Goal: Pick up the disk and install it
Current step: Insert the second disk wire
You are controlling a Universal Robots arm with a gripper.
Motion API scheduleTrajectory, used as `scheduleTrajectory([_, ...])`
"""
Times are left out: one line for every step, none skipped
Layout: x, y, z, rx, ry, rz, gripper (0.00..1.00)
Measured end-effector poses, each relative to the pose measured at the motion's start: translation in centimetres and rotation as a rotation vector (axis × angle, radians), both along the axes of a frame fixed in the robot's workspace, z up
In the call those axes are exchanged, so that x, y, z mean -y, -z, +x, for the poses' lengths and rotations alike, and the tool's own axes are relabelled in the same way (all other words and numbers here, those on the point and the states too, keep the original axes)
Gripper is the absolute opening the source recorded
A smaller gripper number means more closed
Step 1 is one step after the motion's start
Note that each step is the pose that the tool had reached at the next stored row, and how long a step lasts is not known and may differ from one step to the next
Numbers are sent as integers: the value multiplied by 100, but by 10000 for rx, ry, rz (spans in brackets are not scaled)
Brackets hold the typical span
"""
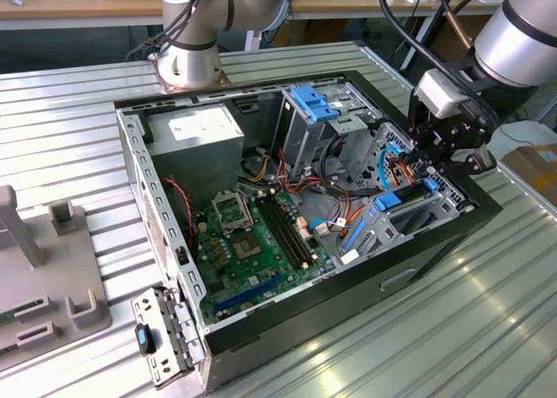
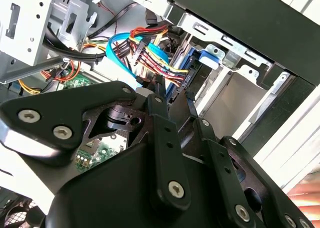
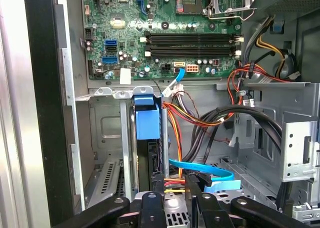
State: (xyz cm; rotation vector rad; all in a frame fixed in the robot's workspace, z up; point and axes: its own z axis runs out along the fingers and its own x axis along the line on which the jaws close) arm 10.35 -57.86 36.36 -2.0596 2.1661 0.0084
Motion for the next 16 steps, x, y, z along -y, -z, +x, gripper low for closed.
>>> scheduleTrajectory([0, 0, -1, 0, 0, 0, 31])
scheduleTrajectory([0, 0, -2, 0, 0, -1, 31])
scheduleTrajectory([0, 0, -3, 0, 0, 0, 31])
scheduleTrajectory([0, -1, -4, 0, 0, 1, 31])
scheduleTrajectory([0, -7, -5, 0, 0, -1, 31])
scheduleTrajectory([-1, -29, -4, 0, 0, -2, 31])
scheduleTrajectory([-1, -80, -4, 7, -1, 0, 31])
scheduleTrajectory([-1, -117, -4, 13, 0, 0, 31])
scheduleTrajectory([-1, -138, -4, 15, 0, -1, 31])
scheduleTrajectory([-1, -168, -4, 19, 0, -1, 31])
scheduleTrajectory([-2, -190, -4, 22, 0, 0, 31])
scheduleTrajectory([-6, -191, -4, 22, 0, 1, 31])
scheduleTrajectory([-26, -191, 10, 21, 0, 25, 31])
scheduleTrajectory([-72, -190, 29, 18, -2, 28, 31])
scheduleTrajectory([-100, -185, 44, -3, -3, 28, 31])
scheduleTrajectory([-130, -171, 47, -33, -2, 28, 31])
